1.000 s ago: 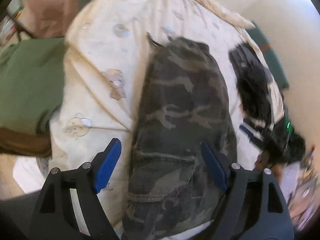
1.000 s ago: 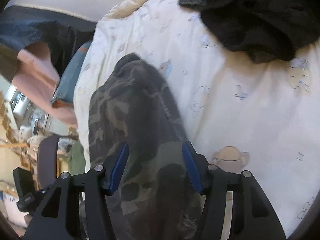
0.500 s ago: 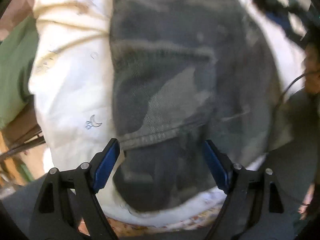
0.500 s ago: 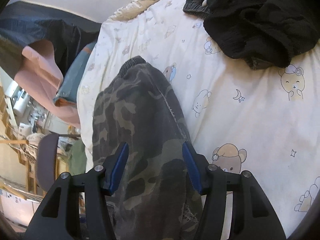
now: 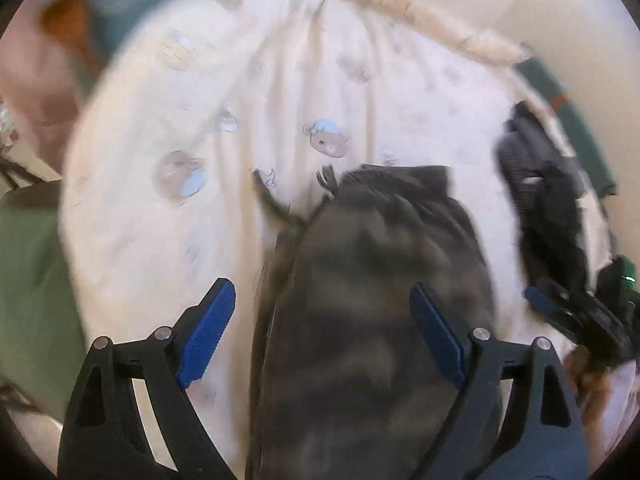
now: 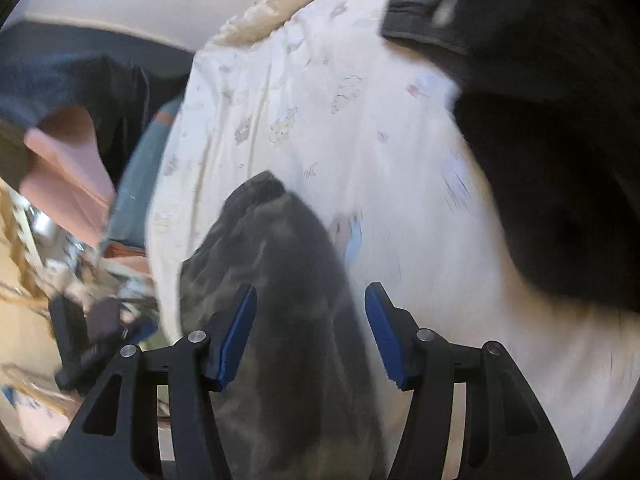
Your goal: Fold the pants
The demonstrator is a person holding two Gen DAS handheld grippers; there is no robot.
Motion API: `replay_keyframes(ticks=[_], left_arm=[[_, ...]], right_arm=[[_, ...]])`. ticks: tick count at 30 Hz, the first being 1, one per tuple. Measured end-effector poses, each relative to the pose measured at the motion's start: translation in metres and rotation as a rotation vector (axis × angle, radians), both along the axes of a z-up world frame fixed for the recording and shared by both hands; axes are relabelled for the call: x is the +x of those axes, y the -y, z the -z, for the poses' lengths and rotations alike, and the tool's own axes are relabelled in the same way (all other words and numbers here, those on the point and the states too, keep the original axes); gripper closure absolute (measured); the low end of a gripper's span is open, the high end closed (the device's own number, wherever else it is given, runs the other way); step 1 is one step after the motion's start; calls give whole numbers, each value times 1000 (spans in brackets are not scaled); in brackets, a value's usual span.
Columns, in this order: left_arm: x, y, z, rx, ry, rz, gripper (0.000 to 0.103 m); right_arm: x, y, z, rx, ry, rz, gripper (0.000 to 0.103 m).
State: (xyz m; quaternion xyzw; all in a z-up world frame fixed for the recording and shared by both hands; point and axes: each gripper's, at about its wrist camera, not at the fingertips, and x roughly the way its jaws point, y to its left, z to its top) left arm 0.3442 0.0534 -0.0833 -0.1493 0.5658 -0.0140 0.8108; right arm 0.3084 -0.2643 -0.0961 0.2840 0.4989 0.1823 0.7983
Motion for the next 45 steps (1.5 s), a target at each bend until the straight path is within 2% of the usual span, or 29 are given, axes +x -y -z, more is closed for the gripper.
replay_keyframes(ticks=[1, 2, 3, 4, 6, 7, 8, 9, 10, 12, 13, 15, 18, 21, 23, 25, 26, 28, 29, 30, 31, 32, 34, 36, 40, 42, 43, 44, 45], left_arm=[[23, 0, 19, -56, -46, -39, 16], [35, 5, 31, -71, -61, -43, 16], [44, 10, 36, -46, -64, -37, 17], [49, 19, 43, 13, -43, -13, 25], [53, 40, 52, 149, 2, 85, 51], [51, 47, 56, 152, 10, 130, 75], [48, 49, 54, 169, 22, 149, 81], [46, 49, 52, 171, 31, 149, 86], [45, 45, 47, 166, 33, 146, 87], [46, 31, 45, 117, 16, 122, 87], [47, 26, 46, 117, 11, 121, 87], [45, 28, 50, 140, 8, 135, 87], [45, 35, 51, 165, 16, 140, 87], [47, 38, 53, 176, 7, 130, 83], [47, 36, 51, 170, -1, 123, 83], [48, 37, 53, 173, -2, 136, 82], [48, 36, 55, 186, 1, 145, 75], [49, 31, 61, 193, -5, 130, 65], [49, 29, 63, 179, -12, 119, 62], [50, 26, 65, 164, -21, 108, 60], [52, 24, 67, 157, -27, 102, 56], [53, 23, 70, 159, -33, 105, 53], [56, 23, 72, 179, -35, 117, 47], [57, 21, 74, 187, -37, 107, 38], [57, 12, 75, 164, -36, 102, 31], [55, 12, 70, 167, -31, 108, 31], [52, 10, 65, 167, -27, 100, 31], [48, 8, 57, 162, -17, 82, 32], [44, 7, 49, 155, -4, 69, 33]], right_arm=[[13, -4, 5, -20, -7, -14, 44], [27, -7, 12, -36, -29, -15, 44], [39, -11, 20, -28, -51, -18, 44], [51, -18, 27, -8, -62, -38, 44], [64, -35, 38, -55, -68, -86, 48], [68, -45, 47, -95, -80, -116, 57], [71, -52, 57, -114, -102, -147, 67], [72, -55, 64, -119, -115, -167, 98], [71, -55, 65, -116, -106, -173, 102], [63, -49, 56, -103, -24, -174, 103], [58, -45, 48, -108, 26, -160, 103], [48, -29, 33, -40, 95, -92, 103], [45, -25, 39, -87, 74, -32, 103], [53, -34, 58, -164, -13, -56, 103], [58, -33, 48, -158, -4, -42, 101], [64, -27, 32, -157, 19, -11, 94], [69, -23, 26, -119, 29, -8, 94], [82, -28, 20, 26, 37, -74, 93], [88, -44, 20, 89, 28, -179, 93], [93, -63, 24, 88, -5, -285, 94], [95, -81, 28, 28, -23, -350, 93], [99, -104, 33, -126, -3, -393, 93], [112, -127, 51, -277, 2, -378, 100], [124, -129, 65, -290, -36, -307, 103], [119, -140, 57, -386, 29, -273, 103], [111, -130, 53, -335, 1, -265, 102], [107, -118, 49, -275, -37, -274, 95], [105, -109, 45, -238, -57, -282, 95], [92, -95, 33, -228, -42, -284, 95]])
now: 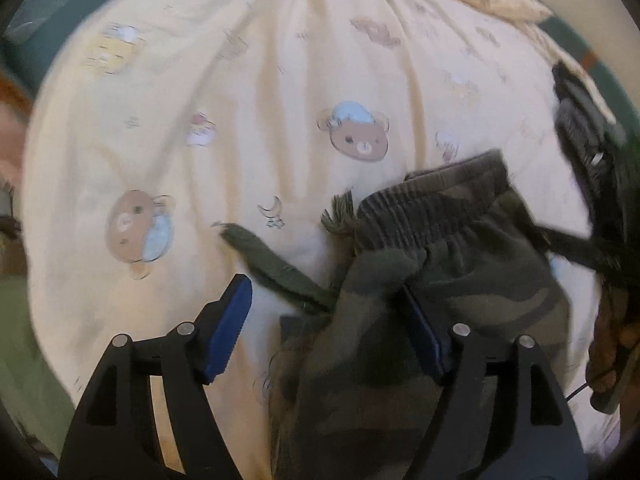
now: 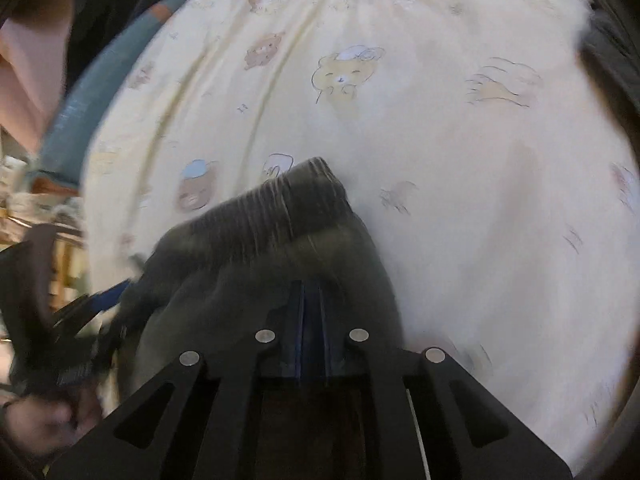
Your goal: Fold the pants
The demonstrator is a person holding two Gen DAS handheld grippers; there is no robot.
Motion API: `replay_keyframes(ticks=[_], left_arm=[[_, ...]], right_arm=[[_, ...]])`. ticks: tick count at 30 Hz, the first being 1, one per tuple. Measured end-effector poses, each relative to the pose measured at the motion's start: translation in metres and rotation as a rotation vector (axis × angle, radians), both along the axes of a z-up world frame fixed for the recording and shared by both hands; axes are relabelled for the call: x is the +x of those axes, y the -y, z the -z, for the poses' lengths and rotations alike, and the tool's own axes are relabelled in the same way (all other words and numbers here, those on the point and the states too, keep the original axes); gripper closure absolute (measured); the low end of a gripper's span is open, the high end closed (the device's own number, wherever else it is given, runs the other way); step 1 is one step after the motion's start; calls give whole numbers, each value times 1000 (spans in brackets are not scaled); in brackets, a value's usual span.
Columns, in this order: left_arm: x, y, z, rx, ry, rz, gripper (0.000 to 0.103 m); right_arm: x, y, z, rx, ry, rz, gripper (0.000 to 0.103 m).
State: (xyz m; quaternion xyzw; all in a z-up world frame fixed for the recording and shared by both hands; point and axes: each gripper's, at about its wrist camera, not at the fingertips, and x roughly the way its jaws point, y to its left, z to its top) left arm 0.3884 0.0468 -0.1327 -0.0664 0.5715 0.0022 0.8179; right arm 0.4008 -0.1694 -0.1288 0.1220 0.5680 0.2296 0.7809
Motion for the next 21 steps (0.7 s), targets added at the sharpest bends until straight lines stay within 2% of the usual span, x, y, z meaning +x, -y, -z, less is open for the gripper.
replay_keyframes(ticks=[2, 3, 5, 7, 8, 9, 11, 12, 13, 14, 15, 17, 18, 20, 21], left_arm=[[-19, 0, -24, -31, 59, -2, 33], [-33, 6, -36, -55, 85, 26, 33], [-54, 24, -43, -73, 75, 107, 33], [-74, 44, -37, -96, 36, 170, 33], [-85, 56, -26, -101, -10, 198, 33], [-89, 62, -17, -81, -35, 210, 33], [-98, 72, 12, 40, -101, 241, 32], [-100, 73, 24, 88, -114, 258, 32], [-103, 73, 30, 118, -108, 277, 31], [-105, 72, 28, 132, -103, 273, 31], [-107, 71, 24, 145, -104, 262, 31], [-112, 64, 12, 142, -120, 238, 32], [-115, 61, 6, 130, -124, 223, 33], [-132, 54, -15, 70, -112, 215, 33], [-141, 53, -20, 60, -109, 213, 33]], right_arm=[[-26, 14, -18, 4, 32, -24, 94], [-40, 16, -27, 20, 25, -36, 94], [-71, 25, -35, 130, -34, -63, 90], [-107, 28, -27, 225, -135, -94, 76], [-119, 22, -20, 231, -167, -108, 66], [-132, 19, -9, 198, -198, -102, 47], [-150, 21, 22, 26, -234, -46, 51], [-153, 28, 29, -5, -234, -13, 65], [-157, 40, 31, 10, -226, 43, 69], [-161, 47, 24, -17, -195, 93, 78], [-169, 51, 5, -133, -115, 138, 79], [-183, 53, -20, -236, -20, 133, 75], [-191, 55, -29, -211, -14, 120, 75], [-209, 57, -44, -51, -55, 93, 75], [-216, 56, -48, -24, -64, 86, 75]])
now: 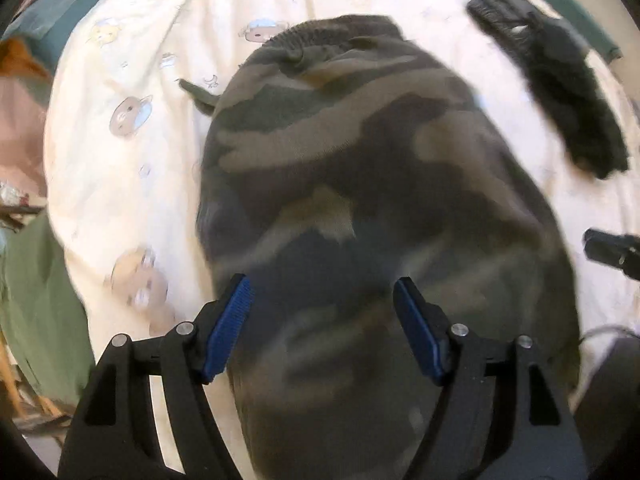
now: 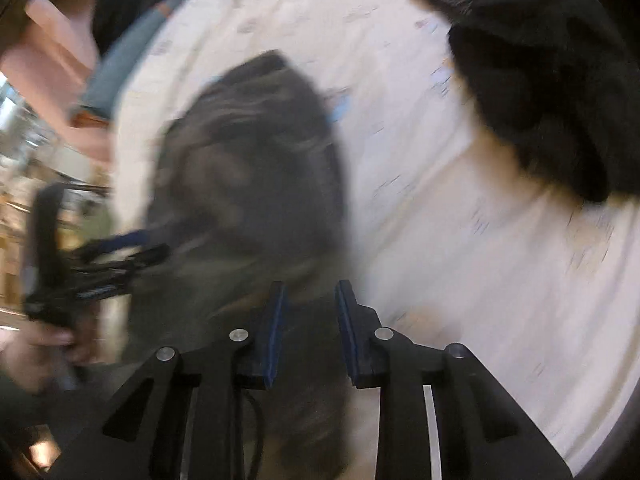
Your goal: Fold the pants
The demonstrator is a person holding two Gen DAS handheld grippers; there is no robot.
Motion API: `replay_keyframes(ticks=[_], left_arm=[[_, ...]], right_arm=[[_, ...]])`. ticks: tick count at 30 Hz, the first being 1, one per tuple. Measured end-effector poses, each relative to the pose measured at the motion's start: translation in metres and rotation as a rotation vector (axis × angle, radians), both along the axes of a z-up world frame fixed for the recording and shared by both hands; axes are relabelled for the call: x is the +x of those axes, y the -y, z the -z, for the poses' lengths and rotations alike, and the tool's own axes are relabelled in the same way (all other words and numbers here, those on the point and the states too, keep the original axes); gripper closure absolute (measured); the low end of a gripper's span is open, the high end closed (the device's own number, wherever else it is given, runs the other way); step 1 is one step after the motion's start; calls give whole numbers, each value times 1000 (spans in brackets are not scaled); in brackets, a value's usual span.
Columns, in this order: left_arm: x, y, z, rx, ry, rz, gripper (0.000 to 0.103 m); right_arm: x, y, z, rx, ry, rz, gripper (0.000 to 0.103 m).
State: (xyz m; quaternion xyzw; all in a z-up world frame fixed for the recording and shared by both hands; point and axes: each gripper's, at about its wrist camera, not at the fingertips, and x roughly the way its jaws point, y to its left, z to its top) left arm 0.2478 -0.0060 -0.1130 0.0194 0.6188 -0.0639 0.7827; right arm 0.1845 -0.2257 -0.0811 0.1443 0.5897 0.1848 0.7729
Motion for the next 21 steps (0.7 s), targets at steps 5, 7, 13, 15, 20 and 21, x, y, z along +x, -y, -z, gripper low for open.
replay_keyframes(ticks=[5, 7, 13, 15, 20, 21], left_arm=[[-72, -2, -16, -102, -41, -34, 32], [-96, -1, -8, -101, -55, -37, 32], [-150, -5, 13, 23, -117, -22, 31], [-167, -18, 0, -21, -119, -85, 31], [-201, -29, -31, -87, 19, -130, 30], [-206, -27, -29, -78, 22, -123, 29]], right_arm=[[-43, -44, 18, 179, -115, -84, 46], [-60, -50, 46, 103, -202, -34, 47], [-91, -27, 23, -254, -99, 159, 53], [-99, -28, 8, -205, -67, 145, 51], [-140, -70, -14, -7, 17, -30, 50], [-145, -74, -8, 13, -9, -42, 50]])
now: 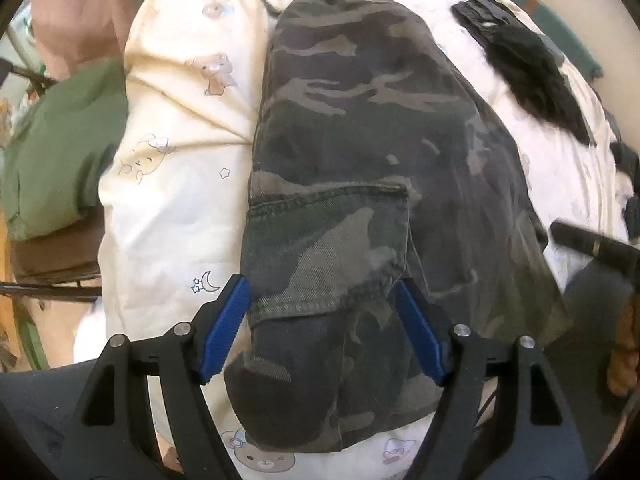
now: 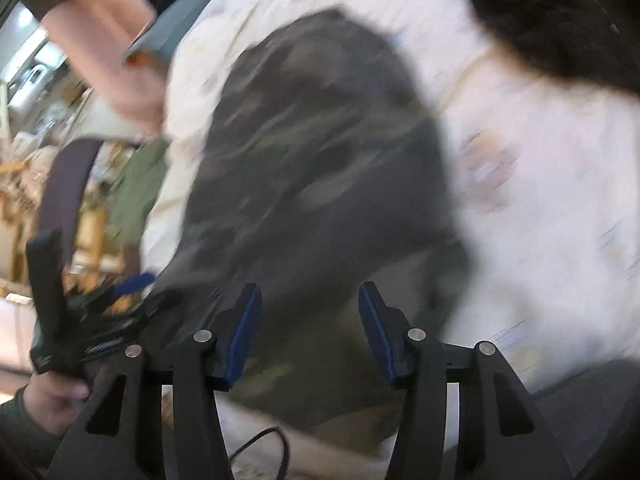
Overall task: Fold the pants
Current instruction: 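Fold the pants in half with the left gripper toward the right gripper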
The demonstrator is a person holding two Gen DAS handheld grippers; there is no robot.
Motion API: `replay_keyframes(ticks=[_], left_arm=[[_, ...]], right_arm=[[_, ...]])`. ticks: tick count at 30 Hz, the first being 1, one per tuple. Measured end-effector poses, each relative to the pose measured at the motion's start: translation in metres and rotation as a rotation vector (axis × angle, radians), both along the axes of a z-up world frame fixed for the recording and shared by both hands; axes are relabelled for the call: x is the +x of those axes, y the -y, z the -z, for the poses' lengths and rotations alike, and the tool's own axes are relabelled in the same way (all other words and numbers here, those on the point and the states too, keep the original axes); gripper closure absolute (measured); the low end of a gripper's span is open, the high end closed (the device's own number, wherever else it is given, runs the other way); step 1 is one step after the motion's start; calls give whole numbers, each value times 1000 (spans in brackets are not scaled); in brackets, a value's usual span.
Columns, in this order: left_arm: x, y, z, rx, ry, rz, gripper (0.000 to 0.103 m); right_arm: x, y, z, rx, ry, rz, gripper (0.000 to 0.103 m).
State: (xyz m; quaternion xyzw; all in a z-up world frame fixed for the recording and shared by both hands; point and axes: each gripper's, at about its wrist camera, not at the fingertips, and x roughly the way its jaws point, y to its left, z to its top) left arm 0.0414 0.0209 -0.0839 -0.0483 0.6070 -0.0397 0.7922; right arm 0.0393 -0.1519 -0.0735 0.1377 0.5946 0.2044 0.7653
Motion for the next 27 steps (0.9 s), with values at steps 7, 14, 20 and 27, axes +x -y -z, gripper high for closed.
replay_keyframes(ticks=[7, 14, 20, 27], left_arm=[[-24, -12, 63, -102, -268, -64, 24], [-49, -28, 16, -115, -58, -139, 25], [-64, -61, -2, -257, 50, -343, 25], [-72, -61, 28, -318, -72, -406, 25]], right_arm=[[-41, 3, 55, -4, -299, 98, 48], [-65, 37, 4, 204, -72, 166, 36], [-81, 61, 8, 326, -42, 369, 35], [-112, 17, 40, 498, -295, 382, 32]])
